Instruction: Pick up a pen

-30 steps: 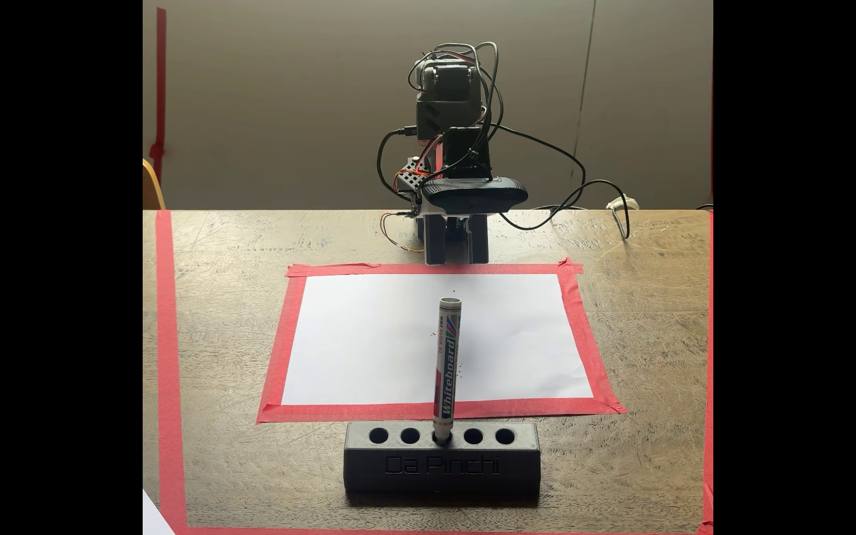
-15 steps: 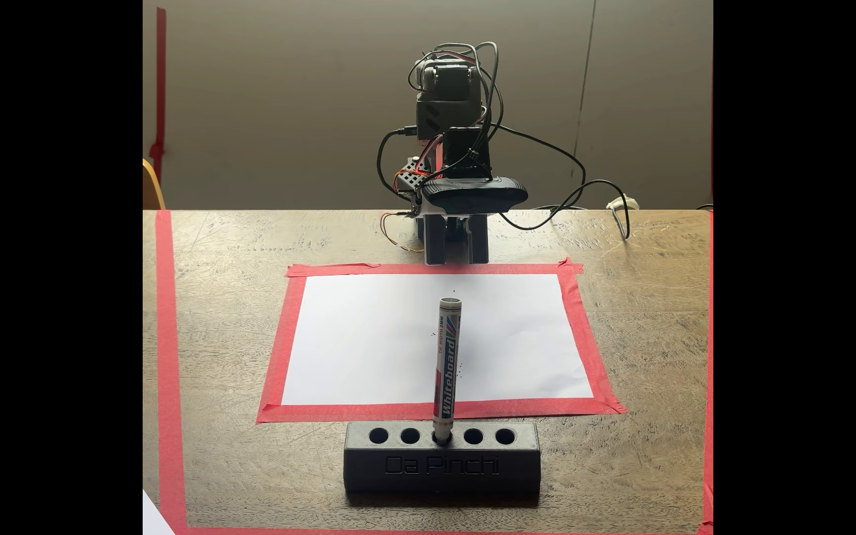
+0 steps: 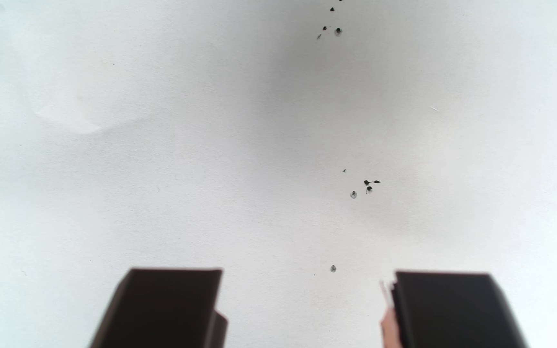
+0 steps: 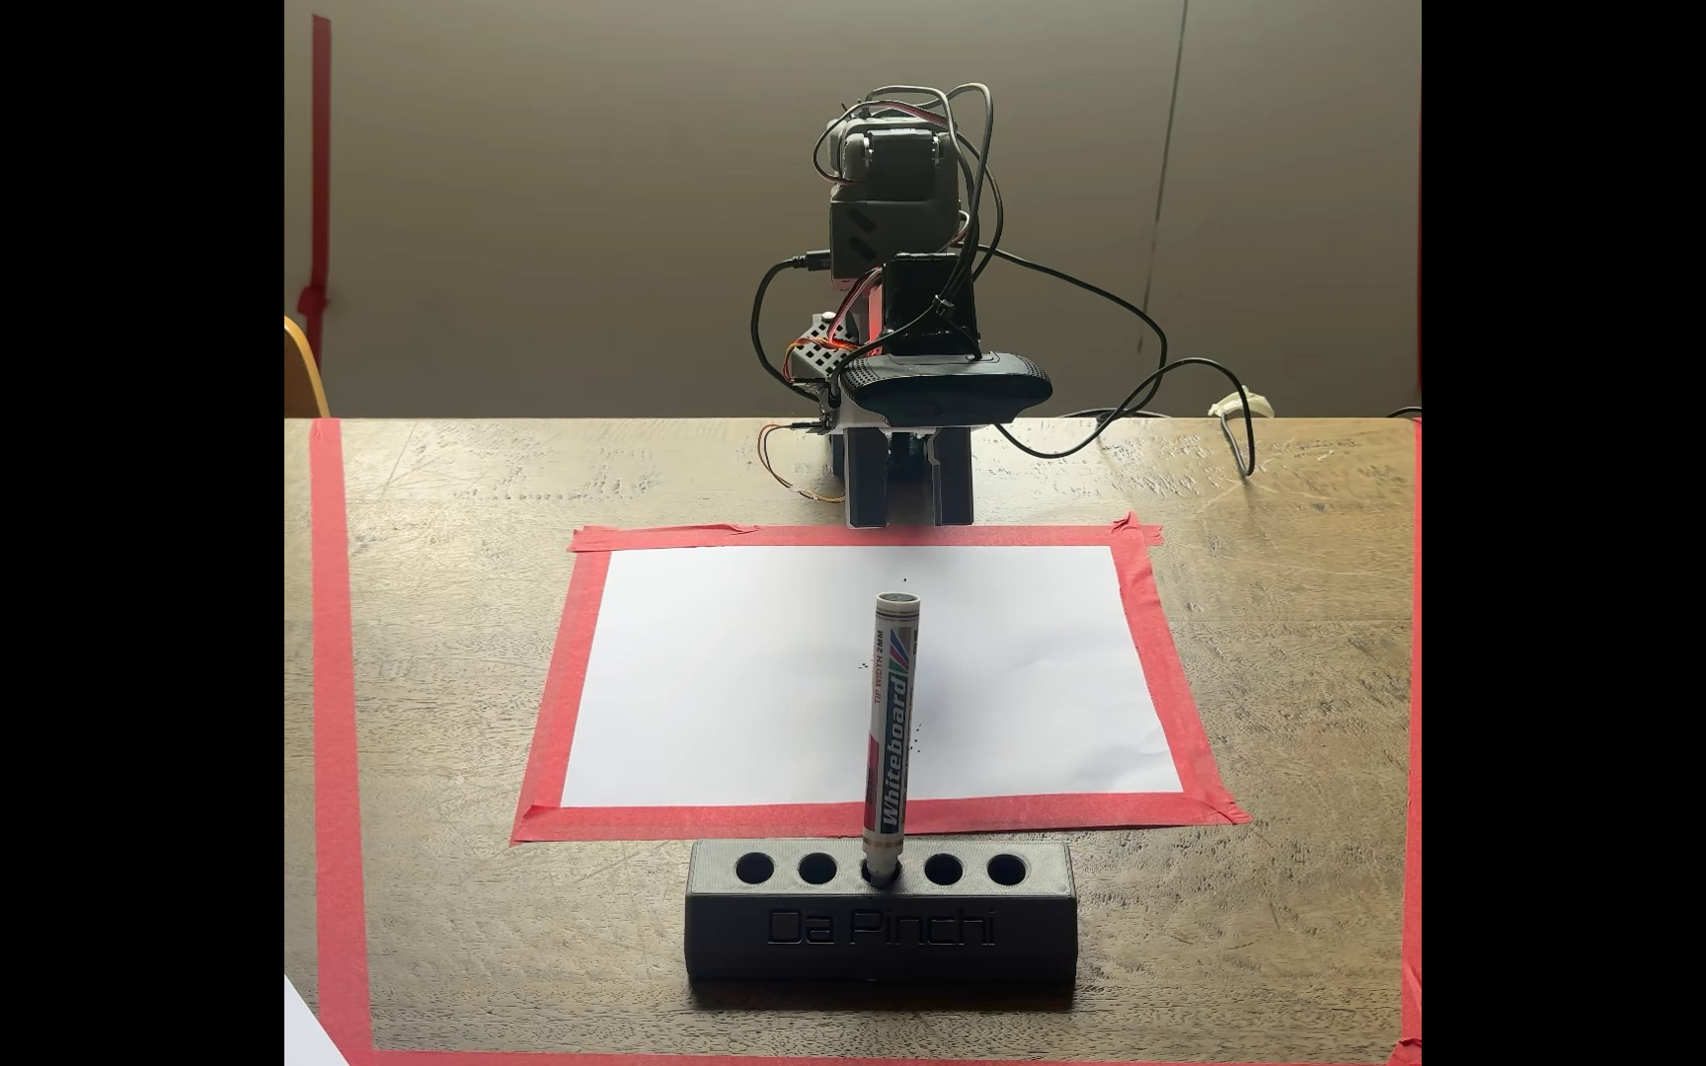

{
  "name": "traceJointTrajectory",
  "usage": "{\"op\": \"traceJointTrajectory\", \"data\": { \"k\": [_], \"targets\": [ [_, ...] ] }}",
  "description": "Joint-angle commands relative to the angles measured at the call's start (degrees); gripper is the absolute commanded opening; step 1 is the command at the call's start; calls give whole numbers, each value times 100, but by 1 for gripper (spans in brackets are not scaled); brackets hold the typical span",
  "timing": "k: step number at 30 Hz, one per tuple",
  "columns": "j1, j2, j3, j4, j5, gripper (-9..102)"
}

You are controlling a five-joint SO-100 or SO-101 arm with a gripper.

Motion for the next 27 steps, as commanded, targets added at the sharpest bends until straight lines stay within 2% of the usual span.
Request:
{"op": "traceJointTrajectory", "data": {
  "k": [1, 13, 15, 21, 27],
  "targets": [
    [-18, 369, 70, -9, -44, 100],
    [44, -281, -466, -141, 9, 100],
    [53, -765, -879, -290, 18, 100],
    [387, -2821, -2241, -1494, -18, 100],
    [501, -4605, -4008, -1556, -53, 100]
  ]
}}
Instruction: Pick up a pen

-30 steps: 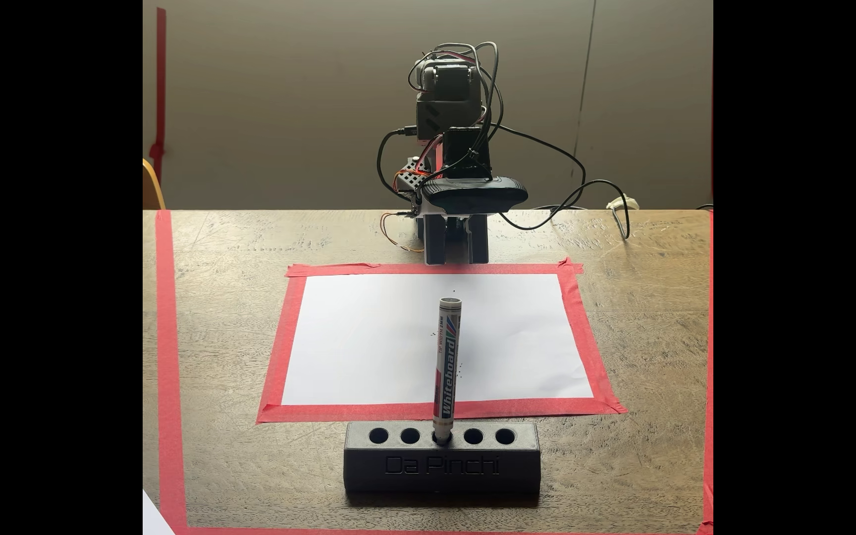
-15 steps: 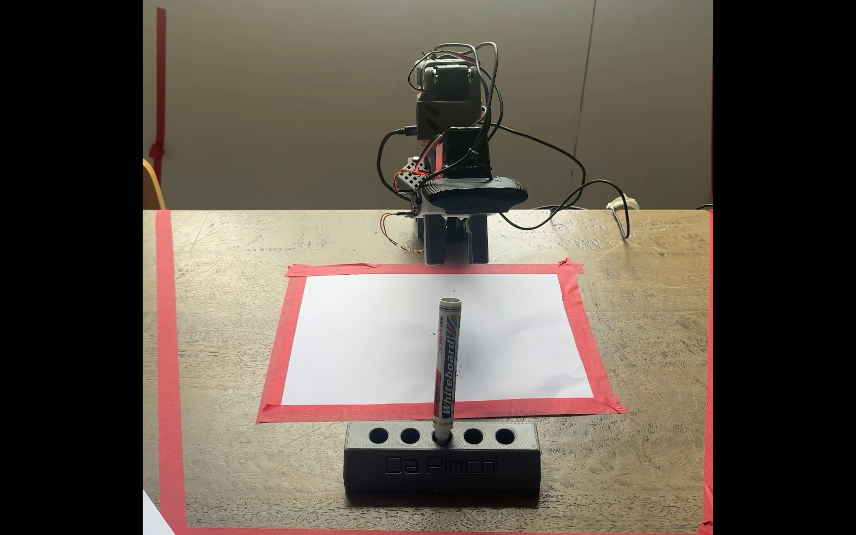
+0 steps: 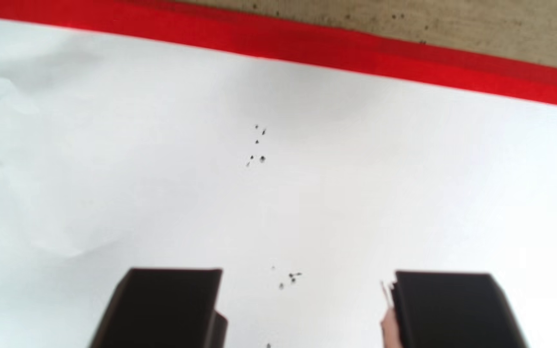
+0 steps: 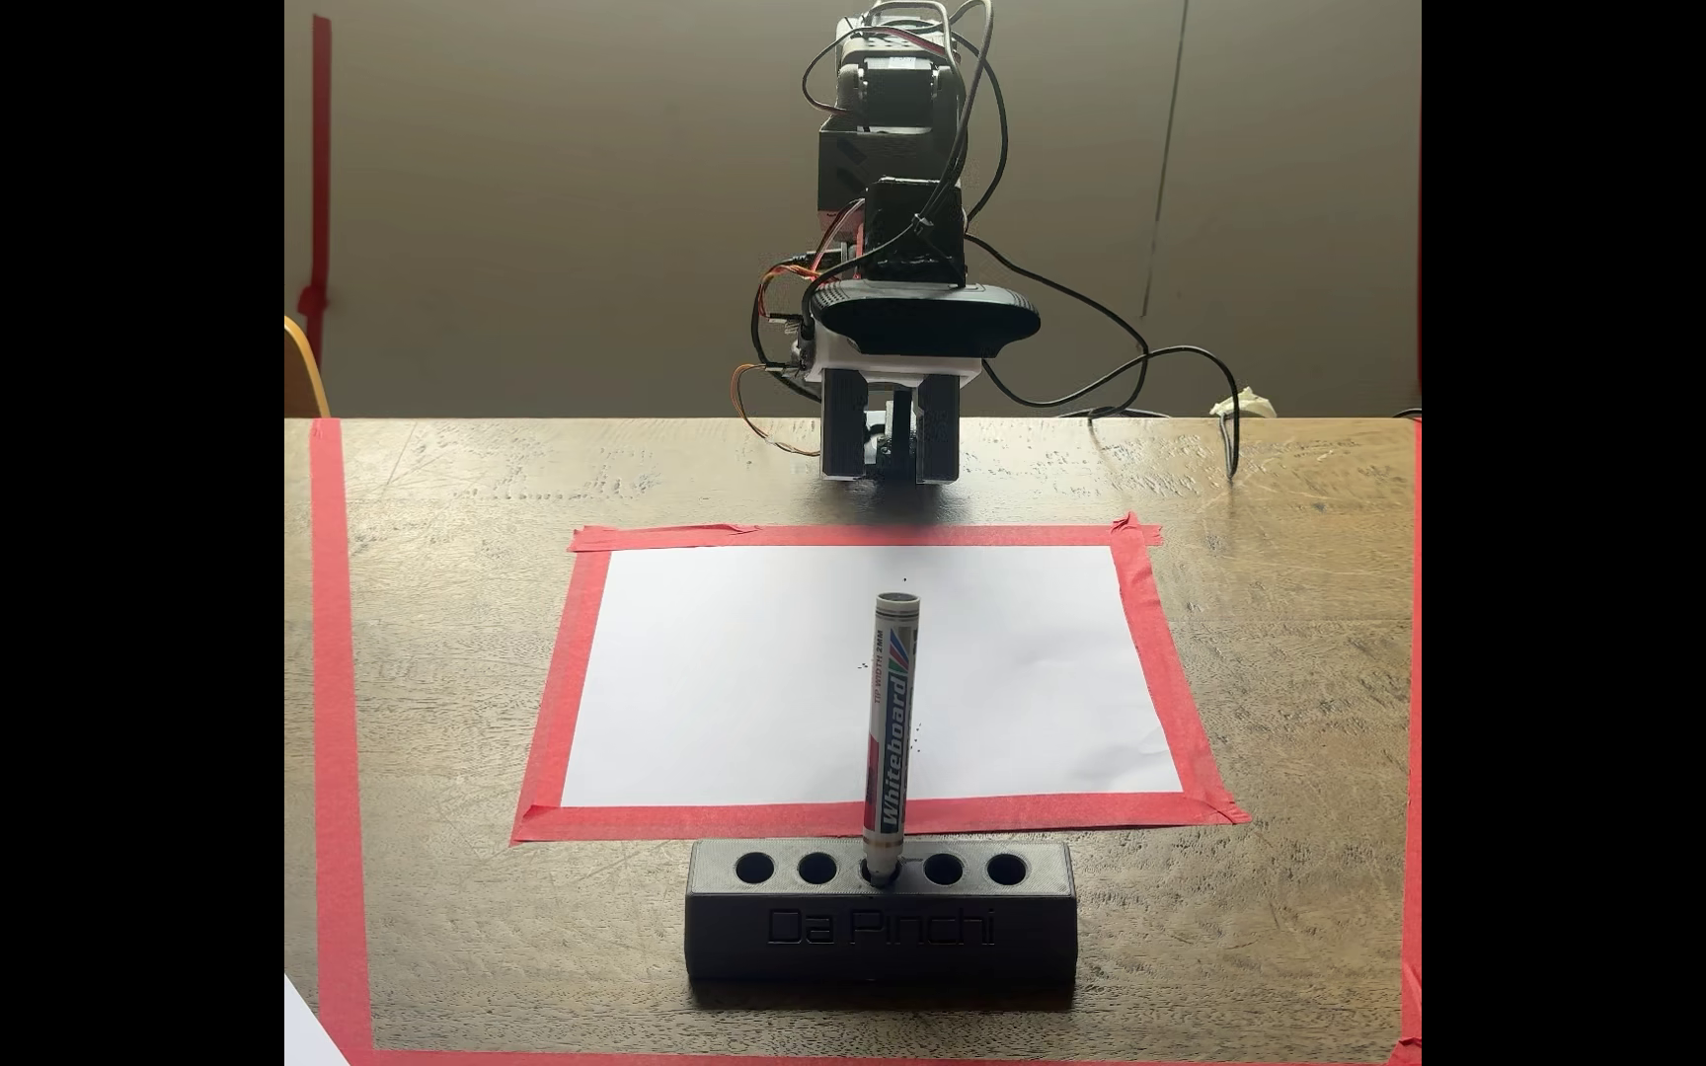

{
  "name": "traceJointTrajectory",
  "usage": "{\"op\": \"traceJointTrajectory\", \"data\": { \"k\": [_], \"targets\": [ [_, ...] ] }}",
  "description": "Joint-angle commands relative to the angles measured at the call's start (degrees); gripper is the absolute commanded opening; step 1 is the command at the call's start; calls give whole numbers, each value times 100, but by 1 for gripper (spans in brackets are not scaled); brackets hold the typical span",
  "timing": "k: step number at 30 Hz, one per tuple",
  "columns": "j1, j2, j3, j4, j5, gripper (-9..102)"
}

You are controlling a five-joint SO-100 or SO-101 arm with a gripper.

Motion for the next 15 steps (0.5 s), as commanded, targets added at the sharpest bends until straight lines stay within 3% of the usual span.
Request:
{"op": "traceJointTrajectory", "data": {
  "k": [1, 8, 15],
  "targets": [
    [62, -800, -1213, -229, -53, 100],
    [9, -2030, -3120, -220, -53, 100],
    [-9, -3111, -3832, -466, 18, 100]
  ]
}}
